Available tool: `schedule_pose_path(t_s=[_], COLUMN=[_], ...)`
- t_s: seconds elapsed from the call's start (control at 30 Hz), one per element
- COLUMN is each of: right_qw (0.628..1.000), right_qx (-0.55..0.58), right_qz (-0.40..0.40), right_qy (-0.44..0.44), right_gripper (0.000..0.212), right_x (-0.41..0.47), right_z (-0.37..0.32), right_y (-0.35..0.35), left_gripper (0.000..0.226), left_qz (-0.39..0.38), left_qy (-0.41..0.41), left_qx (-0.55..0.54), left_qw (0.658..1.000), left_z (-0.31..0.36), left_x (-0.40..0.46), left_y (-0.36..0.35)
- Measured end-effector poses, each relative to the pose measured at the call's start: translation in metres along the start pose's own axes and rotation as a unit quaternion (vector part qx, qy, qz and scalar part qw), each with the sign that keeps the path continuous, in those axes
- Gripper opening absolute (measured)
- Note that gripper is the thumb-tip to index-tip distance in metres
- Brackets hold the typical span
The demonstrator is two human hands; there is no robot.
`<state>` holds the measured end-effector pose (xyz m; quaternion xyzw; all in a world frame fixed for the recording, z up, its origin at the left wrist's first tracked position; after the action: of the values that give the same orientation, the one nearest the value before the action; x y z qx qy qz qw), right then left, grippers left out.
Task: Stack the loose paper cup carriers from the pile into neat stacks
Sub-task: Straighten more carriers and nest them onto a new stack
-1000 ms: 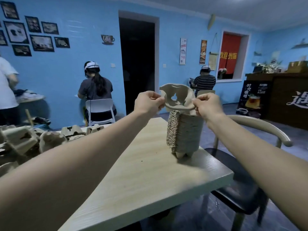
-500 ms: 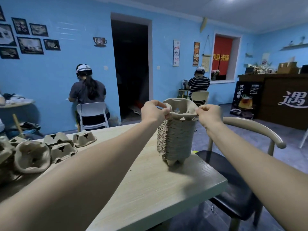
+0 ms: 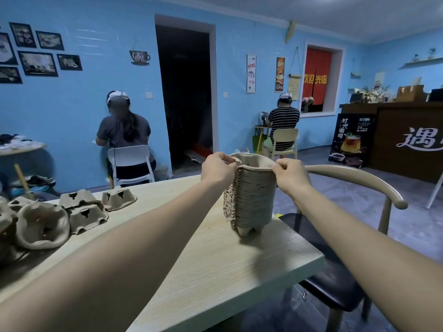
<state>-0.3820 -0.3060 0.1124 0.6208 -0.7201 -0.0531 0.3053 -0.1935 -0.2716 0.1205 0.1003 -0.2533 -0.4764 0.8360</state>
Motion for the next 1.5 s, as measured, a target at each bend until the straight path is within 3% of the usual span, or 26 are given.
schedule_pose_path(t_s=[0.17, 0.47, 1.0, 1.5], right_qw=[0.993, 0.977, 0.97, 0.936], right_qx=[-0.069, -0.042, -0.053, -0.187], right_qz=[0.051, -0.003, -0.191, -0.249], right_qy=[0.075, 0.21, 0.139, 0.166], right_gripper=[0.028, 0.029, 0.037, 0.043], right_x=[-0.014, -0.073, -0.107, -0.046], right_z=[-0.025, -0.084, -0.063, -0.034], right_y=[0.002, -0.069, -0.269, -0.361], left_gripper=[0.026, 0.032, 0.037, 0.046], left_qz=[-0.016, -0.002, 0.03, 0.047], left_qy=[-0.061, -0.062, 0.043, 0.007], left_qx=[0.048, 0.154, 0.236, 0.309], left_qw=[0.997, 0.986, 0.97, 0.95], left_z=[0.004, -0.058, -0.222, -0.267], left_x=[-0.012, -0.041, -0.031, 0.072], left_y=[0.014, 0.088, 0.177, 0.172])
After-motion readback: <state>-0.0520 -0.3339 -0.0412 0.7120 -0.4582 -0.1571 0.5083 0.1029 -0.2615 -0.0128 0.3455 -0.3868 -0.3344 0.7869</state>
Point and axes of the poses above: each hand's wrist, its own x-axis towards the middle knuckle, its own y-axis out of the back of the hand, z = x × y, the point moved 8 cm from there along x, towards the middle knuckle, and after that the axes turned 2 degrees about x, right-handed, at the moved point
